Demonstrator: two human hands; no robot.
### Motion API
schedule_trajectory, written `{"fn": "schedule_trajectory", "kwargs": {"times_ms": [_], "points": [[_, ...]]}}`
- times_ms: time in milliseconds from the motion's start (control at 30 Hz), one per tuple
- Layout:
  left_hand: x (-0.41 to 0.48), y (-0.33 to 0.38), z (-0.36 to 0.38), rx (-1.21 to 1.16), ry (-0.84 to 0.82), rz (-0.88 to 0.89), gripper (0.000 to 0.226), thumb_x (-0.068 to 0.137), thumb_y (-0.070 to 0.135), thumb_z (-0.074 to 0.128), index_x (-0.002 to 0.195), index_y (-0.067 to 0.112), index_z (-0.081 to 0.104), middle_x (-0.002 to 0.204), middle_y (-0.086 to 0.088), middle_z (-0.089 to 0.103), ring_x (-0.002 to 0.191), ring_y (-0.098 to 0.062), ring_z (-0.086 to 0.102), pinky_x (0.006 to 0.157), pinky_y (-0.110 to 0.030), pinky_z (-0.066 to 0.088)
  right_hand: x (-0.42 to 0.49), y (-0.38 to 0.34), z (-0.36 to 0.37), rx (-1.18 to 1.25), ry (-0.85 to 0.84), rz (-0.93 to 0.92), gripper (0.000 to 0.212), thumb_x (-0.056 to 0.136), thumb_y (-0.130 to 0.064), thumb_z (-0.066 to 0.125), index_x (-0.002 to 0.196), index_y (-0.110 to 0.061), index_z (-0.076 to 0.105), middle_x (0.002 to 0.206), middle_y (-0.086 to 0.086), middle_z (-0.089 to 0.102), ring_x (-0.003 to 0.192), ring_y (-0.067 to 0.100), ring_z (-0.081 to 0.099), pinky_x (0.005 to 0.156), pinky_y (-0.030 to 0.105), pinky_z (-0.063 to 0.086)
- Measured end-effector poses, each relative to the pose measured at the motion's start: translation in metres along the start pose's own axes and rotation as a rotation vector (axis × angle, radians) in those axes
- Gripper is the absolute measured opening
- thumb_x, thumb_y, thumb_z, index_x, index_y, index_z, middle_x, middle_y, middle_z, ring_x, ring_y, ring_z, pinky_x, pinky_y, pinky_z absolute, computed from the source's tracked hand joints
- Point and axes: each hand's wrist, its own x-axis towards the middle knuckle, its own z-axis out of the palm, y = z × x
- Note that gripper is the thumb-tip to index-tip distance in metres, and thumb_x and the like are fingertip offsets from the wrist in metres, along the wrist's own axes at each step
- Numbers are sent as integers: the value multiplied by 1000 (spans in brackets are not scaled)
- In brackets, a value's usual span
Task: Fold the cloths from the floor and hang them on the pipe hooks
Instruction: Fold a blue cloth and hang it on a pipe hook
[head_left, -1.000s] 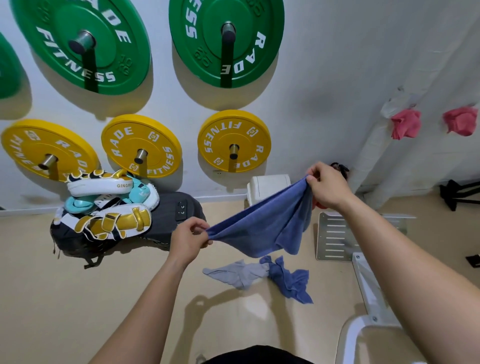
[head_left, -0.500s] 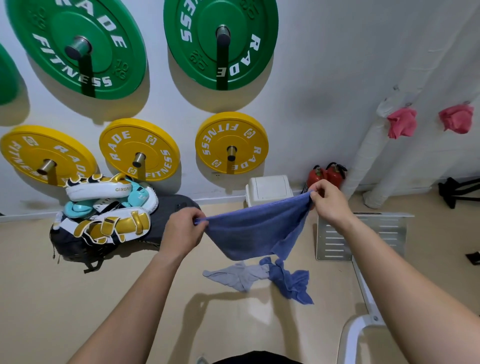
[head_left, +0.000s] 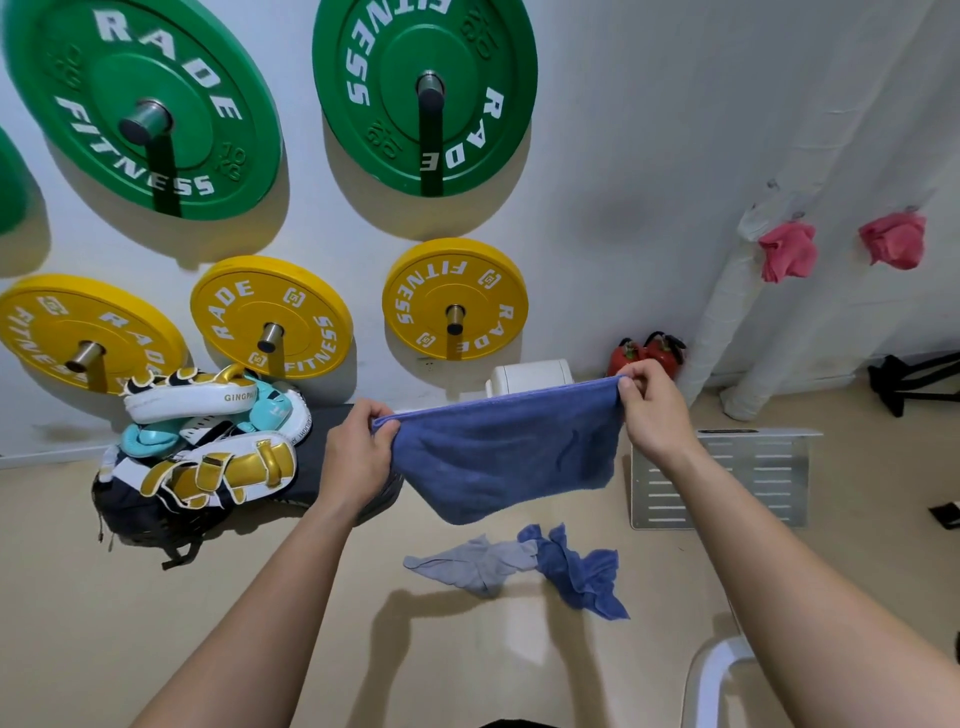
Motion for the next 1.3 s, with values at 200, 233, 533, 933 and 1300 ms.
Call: {"fn": "schedule_trajectory", "kwargs": {"times_ms": [200,233,533,933,1300], "points": [[-3,7,10,-81,66,-68,6,97,27,60,95,22,61,87,2,65,82,-17,59,74,-29,40,1,0,6,-22,90,51,10,103,-18,45,107,-16,54,96,-1,60,92,20,54,79,28,36],[-3,10,12,-99,75,-101,9,95,29,62,93,20,62,81,1,65,80,-17,59,72,-29,40,1,4,8,-26,105,92,12,103,-19,45,108,-14,56,97,0,60,93,21,55,79,28,36],[-33,36,61,-332,-128,-296,16,76,35,73,73,20,67,60,-1,68,59,-21,70,67,-43,62,-45,15,57,168,-29,273,8,95,-14,56,92,-12,64,81,-2,62,80,19,58,75,32,46],[-80,51,87,-503,-345,-283,26,90,4,65,90,26,78,78,-2,77,76,-15,74,85,-40,61,-104,12,82,352,-219,148,11,90,-7,67,89,-16,73,86,1,75,82,18,71,77,35,59],[-69,47,78,-281,-299,-111,13,81,12,76,78,25,75,65,6,72,63,-10,69,66,-27,57,-99,10,76,372,-299,134,19,90,-8,67,82,-24,74,85,2,76,87,25,72,85,47,58]]}}
